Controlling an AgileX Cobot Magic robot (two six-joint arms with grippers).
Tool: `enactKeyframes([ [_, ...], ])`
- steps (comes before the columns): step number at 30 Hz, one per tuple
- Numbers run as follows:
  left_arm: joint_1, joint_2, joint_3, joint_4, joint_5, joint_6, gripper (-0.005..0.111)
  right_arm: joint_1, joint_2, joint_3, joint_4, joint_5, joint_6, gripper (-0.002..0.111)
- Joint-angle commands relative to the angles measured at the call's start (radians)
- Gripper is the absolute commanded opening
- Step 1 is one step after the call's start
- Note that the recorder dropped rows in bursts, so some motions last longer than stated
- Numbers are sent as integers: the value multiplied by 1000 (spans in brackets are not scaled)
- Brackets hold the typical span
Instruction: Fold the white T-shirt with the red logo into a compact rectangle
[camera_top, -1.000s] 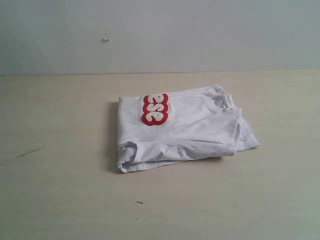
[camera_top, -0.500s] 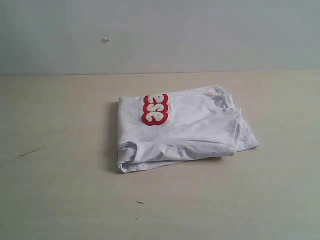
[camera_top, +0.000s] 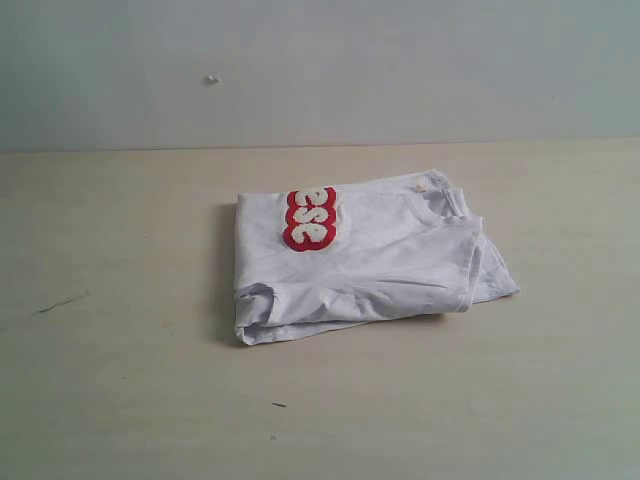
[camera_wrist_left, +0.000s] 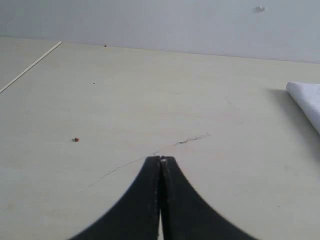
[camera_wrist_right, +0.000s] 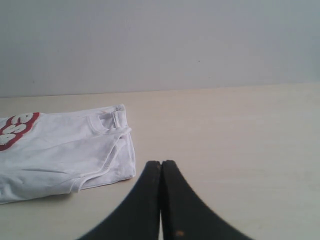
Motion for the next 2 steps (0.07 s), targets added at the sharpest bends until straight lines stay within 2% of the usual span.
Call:
enactKeyframes([
  [1,0,-4,0,-2,-10,-1,0,-5,-5,5,-1,-1,1,0],
  [2,0,-4,0,-2,-10,-1,0,-5,-5,5,-1,-1,1,0],
])
